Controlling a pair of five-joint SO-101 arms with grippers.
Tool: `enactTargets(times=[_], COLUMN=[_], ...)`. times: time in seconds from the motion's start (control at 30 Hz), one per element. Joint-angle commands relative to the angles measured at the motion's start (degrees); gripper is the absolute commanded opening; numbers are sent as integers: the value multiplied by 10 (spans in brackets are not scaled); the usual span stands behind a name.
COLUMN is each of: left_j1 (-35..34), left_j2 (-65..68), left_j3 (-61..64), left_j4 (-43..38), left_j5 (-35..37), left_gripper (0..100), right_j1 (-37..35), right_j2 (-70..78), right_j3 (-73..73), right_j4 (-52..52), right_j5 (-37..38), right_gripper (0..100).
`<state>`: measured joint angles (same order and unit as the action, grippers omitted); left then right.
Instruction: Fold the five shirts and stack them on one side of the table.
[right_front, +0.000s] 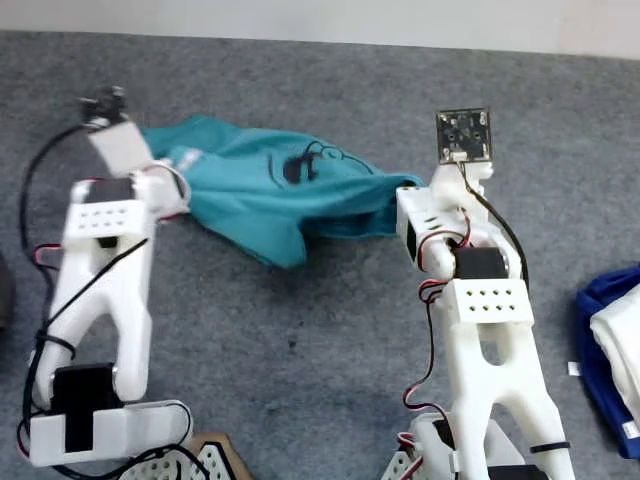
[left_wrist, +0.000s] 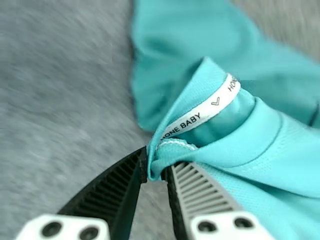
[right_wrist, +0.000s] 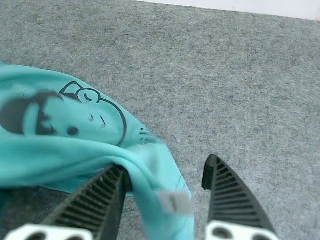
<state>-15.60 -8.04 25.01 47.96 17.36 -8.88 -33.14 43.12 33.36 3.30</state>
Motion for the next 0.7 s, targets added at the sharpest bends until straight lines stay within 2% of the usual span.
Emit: enactTargets(times=[0.0,0.27,0.33,0.5,0.67], left_j1=[-52,-128,-126,-92,-71], left_j2=[-2,2,3,4,4], left_j3=[-58,-162,-165,-120,-73], left_j4=[1,87,95,95,93], left_j5=[6,5,1,-73,-77], left_gripper=[66,66,66,66,66], right_j1=[0,0,0,-7,-83], right_j2=[-20,-20,-20,-20,-20], right_j3=[-2,-2,-2,-1,-1], right_j4=[-12,-12,-12,0,83], right_j5=[7,7,7,8,9], right_gripper=[224,224,224,224,224])
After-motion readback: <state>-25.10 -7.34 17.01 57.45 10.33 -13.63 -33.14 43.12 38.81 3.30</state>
